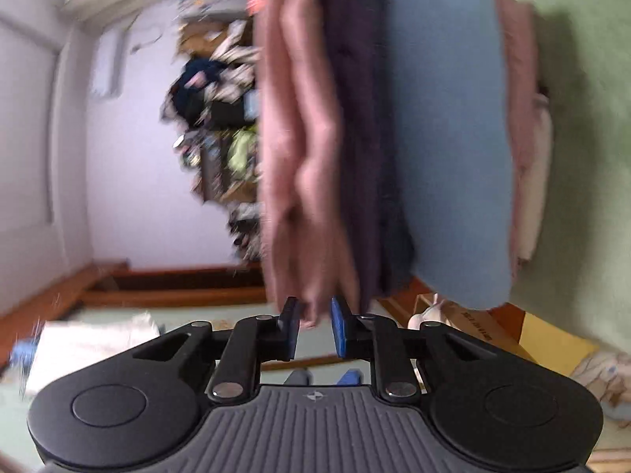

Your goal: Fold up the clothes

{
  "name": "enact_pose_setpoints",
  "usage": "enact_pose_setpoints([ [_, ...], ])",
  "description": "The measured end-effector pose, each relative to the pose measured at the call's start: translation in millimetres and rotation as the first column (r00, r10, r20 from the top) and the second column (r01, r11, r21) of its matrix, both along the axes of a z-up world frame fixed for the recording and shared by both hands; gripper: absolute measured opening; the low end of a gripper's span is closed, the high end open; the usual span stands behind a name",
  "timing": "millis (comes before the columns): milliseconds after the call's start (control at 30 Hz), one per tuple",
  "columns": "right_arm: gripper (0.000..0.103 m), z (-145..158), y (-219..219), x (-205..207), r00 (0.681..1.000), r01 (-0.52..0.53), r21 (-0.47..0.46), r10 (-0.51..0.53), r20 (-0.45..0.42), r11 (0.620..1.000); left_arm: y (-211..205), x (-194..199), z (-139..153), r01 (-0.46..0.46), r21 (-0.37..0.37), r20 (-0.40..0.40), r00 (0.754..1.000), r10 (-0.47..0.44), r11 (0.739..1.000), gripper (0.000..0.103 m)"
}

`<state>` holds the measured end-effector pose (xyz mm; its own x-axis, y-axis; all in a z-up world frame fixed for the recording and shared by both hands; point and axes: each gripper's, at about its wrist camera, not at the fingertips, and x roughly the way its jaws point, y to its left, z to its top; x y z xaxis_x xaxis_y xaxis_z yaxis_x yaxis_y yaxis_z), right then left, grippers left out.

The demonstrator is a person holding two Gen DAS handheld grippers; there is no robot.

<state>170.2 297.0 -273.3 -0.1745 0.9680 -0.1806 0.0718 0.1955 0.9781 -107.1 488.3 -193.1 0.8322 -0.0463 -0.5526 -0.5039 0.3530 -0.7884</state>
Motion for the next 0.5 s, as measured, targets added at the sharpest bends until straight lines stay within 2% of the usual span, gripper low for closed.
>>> enact_pose_setpoints([
  [100, 0.020, -1.6, 8.5, -2.1, 1.000, 0.007, -0.013, -0.007, -0.011, 1.000, 3.4, -11.0, -2.1, -0.034, -0.006, -0.023, 0.999, 0.034, 0.999, 0.052],
  [133, 0.006, -0.8, 9.6, -3.4, 1.000, 0.007, -0.011, -0.007, -0.005, 1.000, 4.5, -13.2, -3.7, -0.044, -0.020, -0.019, 0.999, 0.044, 0.999, 0.052],
  [200, 0.006, 10.9, 7.6, -6.9, 0.993, -0.016, 0.001, 0.016, 0.117, 1.000, 9.2, -15.5, -8.8, -0.065, -0.059, 0.000, 0.998, 0.065, 0.996, 0.052],
  [233, 0.006, 20.1, 1.7, -9.0, 0.970, -0.031, -0.038, 0.039, 0.240, 0.999, 10.4, -15.5, -11.6, -0.072, -0.075, 0.014, 0.997, 0.073, 0.995, 0.052],
  [333, 0.006, 22.6, -7.8, -12.7, 0.920, -0.039, -0.133, 0.087, 0.382, 0.990, 16.4, -22.8, -13.6, -0.094, -0.105, 0.031, 0.995, 0.098, 0.990, 0.052],
  [400, 0.006, 18.9, -13.6, -14.0, 0.931, -0.045, -0.111, 0.082, 0.356, 0.993, 30.4, -23.4, -17.7, -0.115, -0.128, 0.068, 0.990, 0.125, 0.985, 0.052],
  [500, 0.006, 15.8, -18.5, -12.2, 0.953, -0.044, -0.061, 0.060, 0.296, 0.997, 56.1, -24.6, -20.7, -0.217, -0.158, 0.172, 0.955, 0.243, 0.963, 0.052],
])
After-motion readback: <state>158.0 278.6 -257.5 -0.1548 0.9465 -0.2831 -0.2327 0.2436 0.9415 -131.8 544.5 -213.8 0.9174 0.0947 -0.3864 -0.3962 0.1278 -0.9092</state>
